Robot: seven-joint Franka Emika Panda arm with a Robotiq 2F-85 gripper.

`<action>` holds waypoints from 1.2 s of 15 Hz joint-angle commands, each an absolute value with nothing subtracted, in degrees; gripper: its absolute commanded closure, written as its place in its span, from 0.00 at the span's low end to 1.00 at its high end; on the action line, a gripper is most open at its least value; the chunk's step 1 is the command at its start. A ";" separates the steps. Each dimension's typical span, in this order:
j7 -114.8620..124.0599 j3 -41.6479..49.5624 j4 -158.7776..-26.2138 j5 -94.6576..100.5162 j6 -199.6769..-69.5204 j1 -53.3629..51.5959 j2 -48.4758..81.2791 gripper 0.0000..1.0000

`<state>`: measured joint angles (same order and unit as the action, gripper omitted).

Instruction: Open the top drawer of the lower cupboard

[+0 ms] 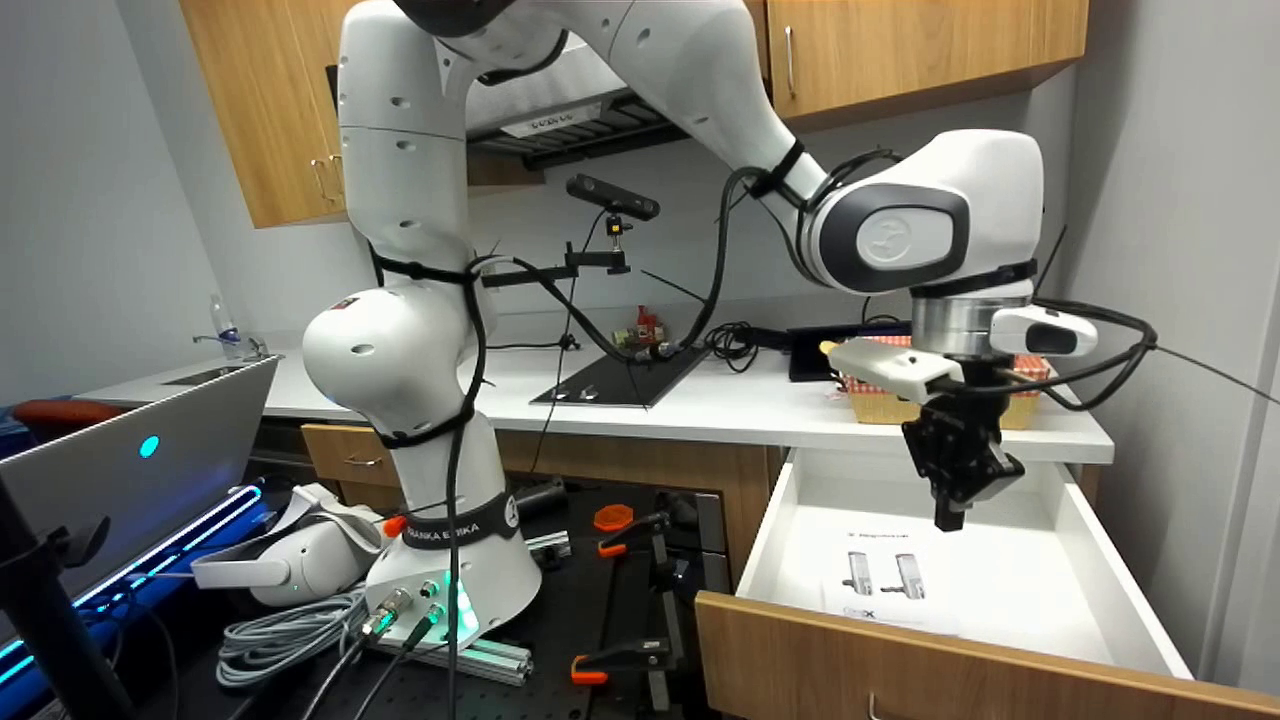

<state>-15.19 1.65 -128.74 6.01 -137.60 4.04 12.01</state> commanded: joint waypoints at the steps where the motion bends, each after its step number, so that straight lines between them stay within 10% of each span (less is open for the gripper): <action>1: -20.54 -1.06 -132.67 0.25 -136.13 3.86 4.07 1.00; 11: -34.48 -1.84 -138.48 -11.97 -129.58 -1.57 -10.56 1.00; 18: -37.58 -0.38 -140.83 -12.03 -124.51 -5.45 -19.13 0.37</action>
